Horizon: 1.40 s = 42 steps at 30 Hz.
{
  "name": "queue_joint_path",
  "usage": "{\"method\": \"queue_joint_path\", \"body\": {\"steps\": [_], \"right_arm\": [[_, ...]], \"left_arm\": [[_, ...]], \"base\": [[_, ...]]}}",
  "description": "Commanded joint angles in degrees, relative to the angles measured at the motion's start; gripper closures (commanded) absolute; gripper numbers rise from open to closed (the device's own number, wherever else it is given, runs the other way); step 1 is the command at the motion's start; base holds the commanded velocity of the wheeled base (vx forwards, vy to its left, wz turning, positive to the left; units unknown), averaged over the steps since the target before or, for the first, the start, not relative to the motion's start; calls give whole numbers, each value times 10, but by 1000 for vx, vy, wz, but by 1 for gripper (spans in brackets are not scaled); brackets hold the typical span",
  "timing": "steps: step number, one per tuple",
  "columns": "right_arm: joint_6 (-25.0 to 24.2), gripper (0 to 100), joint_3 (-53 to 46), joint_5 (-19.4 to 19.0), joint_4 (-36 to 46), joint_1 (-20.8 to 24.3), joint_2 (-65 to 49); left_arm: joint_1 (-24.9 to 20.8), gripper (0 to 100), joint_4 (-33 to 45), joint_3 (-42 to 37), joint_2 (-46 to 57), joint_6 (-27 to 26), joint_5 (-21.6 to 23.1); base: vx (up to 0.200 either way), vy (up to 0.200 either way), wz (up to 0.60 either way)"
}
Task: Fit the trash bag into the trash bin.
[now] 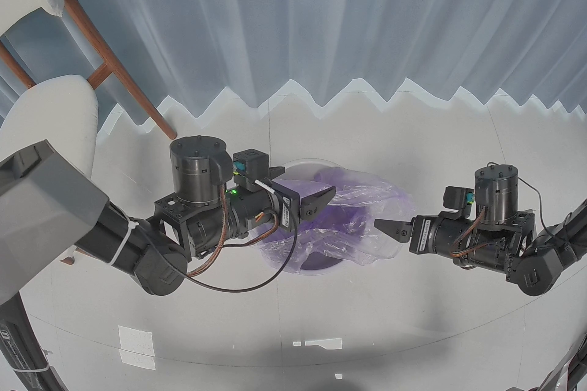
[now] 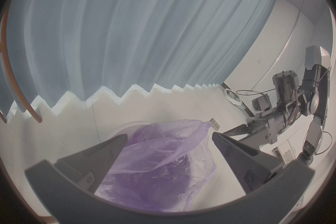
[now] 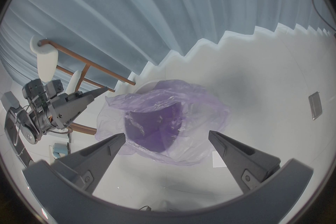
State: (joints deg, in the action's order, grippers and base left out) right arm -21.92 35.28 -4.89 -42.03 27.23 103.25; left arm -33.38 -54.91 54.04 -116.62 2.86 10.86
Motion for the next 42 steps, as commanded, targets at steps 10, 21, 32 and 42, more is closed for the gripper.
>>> {"method": "queue_joint_path", "body": {"steps": [10,21,32,42], "right_arm": [[3,0,80,21,-26,-3,150],[4,0,171,38,-21,-28,219],[36,0,256,58,-18,-25,295],[50,100,257,64,-20,-20,310]], "left_arm": [[5,0,-1,-32,46,2,-2],[7,0,-1,-64,72,4,-8],[31,0,-1,-116,128,3,-8],[35,0,-1,-162,179,4,0]], "base": [[0,0,0],[0,0,0],[0,0,0],[0,0,0]]}}
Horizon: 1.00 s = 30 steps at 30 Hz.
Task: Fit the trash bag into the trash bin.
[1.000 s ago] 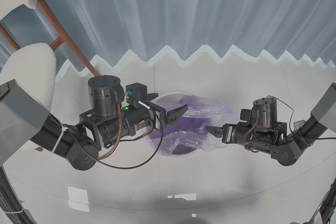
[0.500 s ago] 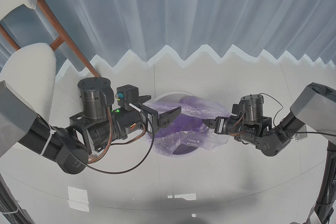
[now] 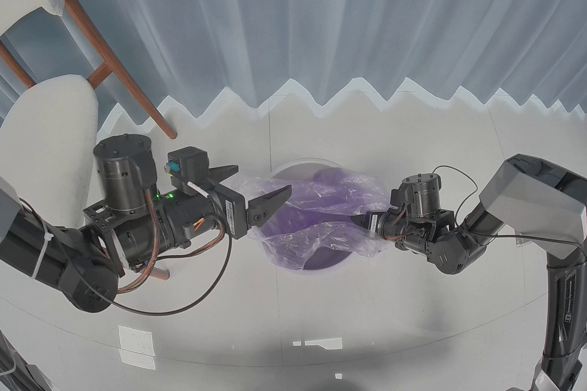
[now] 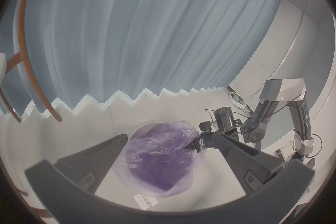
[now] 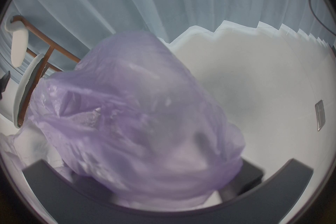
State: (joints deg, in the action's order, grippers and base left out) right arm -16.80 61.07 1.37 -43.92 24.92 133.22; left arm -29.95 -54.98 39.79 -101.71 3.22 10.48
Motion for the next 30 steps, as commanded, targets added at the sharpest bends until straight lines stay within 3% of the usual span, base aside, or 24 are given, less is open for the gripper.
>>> {"method": "queue_joint_path", "body": {"steps": [1,8,16,20,24,27,30], "right_arm": [[-1,100,-3,3,-2,3,8],[0,100,-33,3,7,4,-76],[37,100,-168,-8,8,72,-254],[45,100,-222,-41,10,104,-322],[74,100,-281,-65,10,110,-360],[77,100,-314,-65,8,120,-369],[78,100,-332,-65,6,127,-372]], "left_arm": [[2,0,0,-24,33,0,3],[-8,0,0,-74,66,12,4],[-9,0,7,-97,121,90,-22],[-12,0,1,-95,139,115,-11],[-14,0,0,-74,145,94,30],[-24,0,9,-58,149,64,32],[-39,0,17,-51,147,-3,26]], "base": [[0,0,0],[0,0,0],[0,0,0],[0,0,0],[0,0,0],[0,0,0],[0,0,0]]}}
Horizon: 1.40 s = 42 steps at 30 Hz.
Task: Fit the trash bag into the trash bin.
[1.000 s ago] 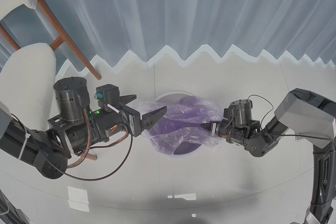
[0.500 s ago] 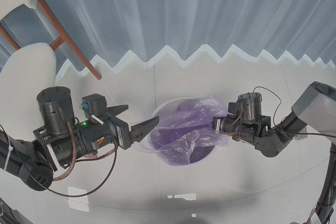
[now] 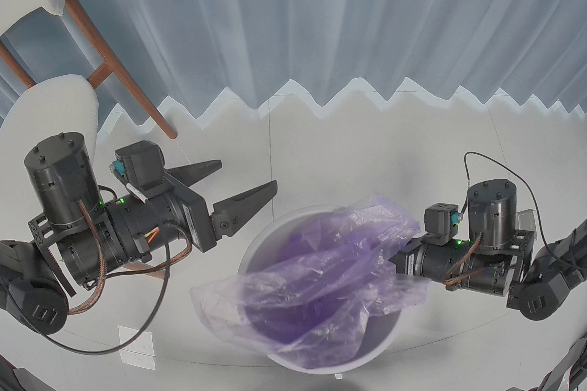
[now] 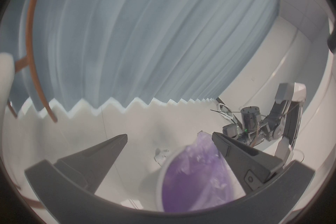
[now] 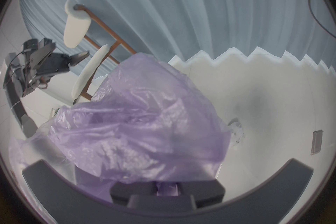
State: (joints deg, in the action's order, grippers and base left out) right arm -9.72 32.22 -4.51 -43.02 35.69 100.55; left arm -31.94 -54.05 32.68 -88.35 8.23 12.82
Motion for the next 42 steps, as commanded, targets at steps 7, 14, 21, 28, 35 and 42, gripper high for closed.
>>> {"method": "queue_joint_path", "body": {"steps": [7,14,21,28,35,42], "right_arm": [[8,100,-37,17,-2,32,-11],[4,100,-26,33,-1,25,15],[3,100,-20,39,-4,17,29],[3,100,-2,40,-3,17,36],[2,100,8,39,-6,18,34],[2,100,10,39,-6,18,18]], "left_arm": [[-76,0,19,-32,15,-165,1],[-87,0,19,-106,17,-215,8],[-111,0,20,-120,12,-219,7],[-138,0,20,-118,-24,-234,4],[-126,0,20,-104,-69,-252,-10],[-105,0,19,-65,-111,-251,-19]], "base": [[0,0,0],[0,0,0],[0,0,0],[0,0,0],[0,0,0],[0,0,0]]}}
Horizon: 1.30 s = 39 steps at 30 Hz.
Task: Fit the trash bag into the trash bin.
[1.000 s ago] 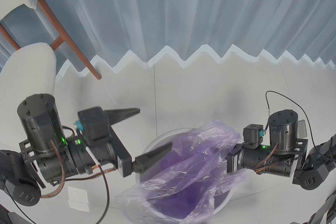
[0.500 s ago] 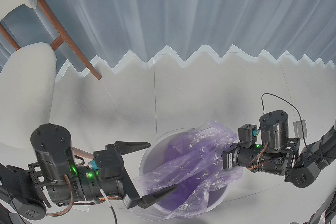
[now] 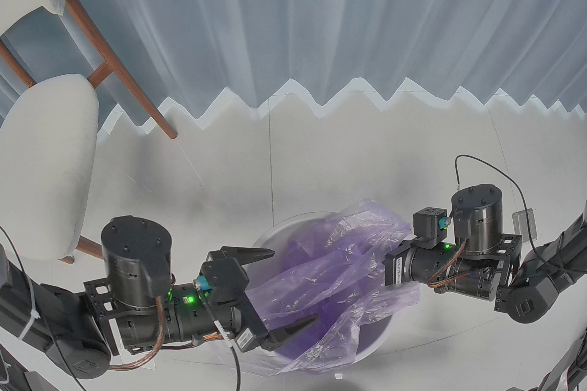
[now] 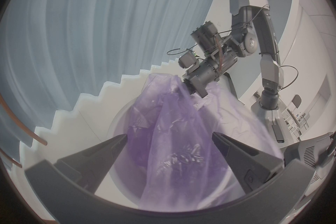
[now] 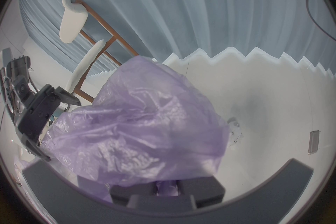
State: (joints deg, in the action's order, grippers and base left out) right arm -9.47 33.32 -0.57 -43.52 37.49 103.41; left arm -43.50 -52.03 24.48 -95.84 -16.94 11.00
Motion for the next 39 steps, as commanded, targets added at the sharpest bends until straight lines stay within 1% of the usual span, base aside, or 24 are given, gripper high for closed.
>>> {"method": "queue_joint_path", "body": {"steps": [1,3,4,9,13,15,17,20,24,25,31,34,39], "right_arm": [[0,100,-3,0,-1,0,-13],[0,100,-4,0,-1,0,-17],[0,100,-5,0,-1,0,-19],[1,100,-31,0,-2,7,-23],[1,100,-51,0,-5,24,-26],[1,100,-57,0,-10,34,-30],[2,100,-57,-1,-11,36,-30],[5,100,-57,-4,-11,43,-37],[5,100,-74,-9,-11,58,-52],[5,100,-83,-11,-13,67,-57],[11,100,-105,-27,-48,81,-68],[14,100,-106,-40,-53,82,-84],[17,100,-110,-46,-56,81,-117]], "left_arm": [[11,0,-1,22,-40,1,-1],[12,0,-1,31,-46,2,-4],[12,100,-1,35,-47,2,-5],[6,100,-3,79,-47,11,-8],[4,100,-3,109,-47,30,-16],[-1,100,-4,119,-47,50,-26],[-4,100,-5,120,-46,57,-31],[-7,100,-6,118,-45,82,-50],[-4,100,-7,122,-45,107,-69],[-3,100,-7,124,-46,111,-72],[2,100,-7,124,-46,112,-81],[10,100,-6,118,-45,117,-81],[23,100,-7,110,-43,118,-81]], "base": [[0,0,0],[0,0,0],[0,0,0],[0,0,0],[0,0,0],[0,0,0],[0,0,0],[0,0,0],[0,0,0],[0,0,0],[0,0,0],[0,0,0],[0,0,0]]}}
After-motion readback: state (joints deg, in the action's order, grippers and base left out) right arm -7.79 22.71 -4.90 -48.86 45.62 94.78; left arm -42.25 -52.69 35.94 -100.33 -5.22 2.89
